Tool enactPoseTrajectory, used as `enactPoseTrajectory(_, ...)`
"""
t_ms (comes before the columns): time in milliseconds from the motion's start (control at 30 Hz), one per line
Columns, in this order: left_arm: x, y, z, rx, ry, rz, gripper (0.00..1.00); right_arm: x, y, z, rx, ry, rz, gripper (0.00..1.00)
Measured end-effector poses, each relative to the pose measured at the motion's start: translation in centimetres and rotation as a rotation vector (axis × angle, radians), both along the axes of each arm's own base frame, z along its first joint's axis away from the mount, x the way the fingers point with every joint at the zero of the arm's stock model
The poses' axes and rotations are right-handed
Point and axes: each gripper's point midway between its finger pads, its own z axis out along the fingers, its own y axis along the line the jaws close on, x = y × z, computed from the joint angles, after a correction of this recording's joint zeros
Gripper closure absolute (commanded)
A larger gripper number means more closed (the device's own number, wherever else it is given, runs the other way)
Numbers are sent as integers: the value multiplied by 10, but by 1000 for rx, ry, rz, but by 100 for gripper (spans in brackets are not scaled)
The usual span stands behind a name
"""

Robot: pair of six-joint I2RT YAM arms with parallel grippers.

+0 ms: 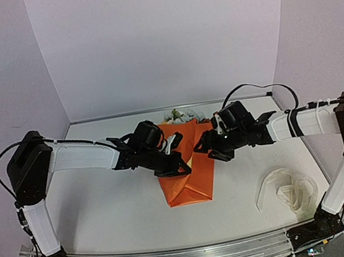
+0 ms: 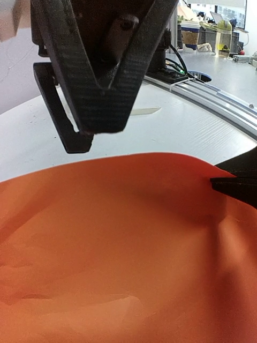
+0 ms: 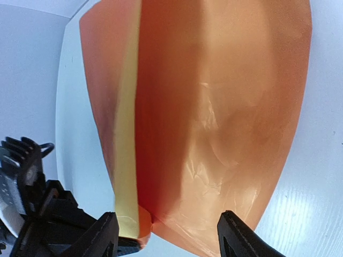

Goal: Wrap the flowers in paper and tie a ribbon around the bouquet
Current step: Fold the two-thirds-folded wrapping paper at the center of the board.

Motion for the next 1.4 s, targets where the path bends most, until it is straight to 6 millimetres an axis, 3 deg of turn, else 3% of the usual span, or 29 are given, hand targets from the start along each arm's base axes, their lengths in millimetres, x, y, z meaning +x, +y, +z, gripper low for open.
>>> enactPoseTrajectory(167,-1,-2,-5,15,17,-14,100,5,4,9,18,-17,-3,36)
enactPoseTrajectory(433,-1,-7,-8,17,27,-40,100,22,17,3,40,12,-3,57)
enactPoseTrajectory(700,-3,-7,-14,33,46,-47,97,31,18,-16,35,66,-22,100)
enactPoseTrajectory(967,-4,-9,-13,25,45,-59,63,40,7,-23,27,73,-34,100)
enactPoseTrajectory(1133,-5,-5,-6,17,45,-44,63,46,-1,-34,6,78,-33,100)
enactPoseTrajectory(1300,-7,7,4,5,30,-7,67,48,-5,-50,-15,100,-31,100)
enactPoseTrajectory(1400,-6,17,1,8,44,27,71,48,-7,-55,-24,106,-31,100)
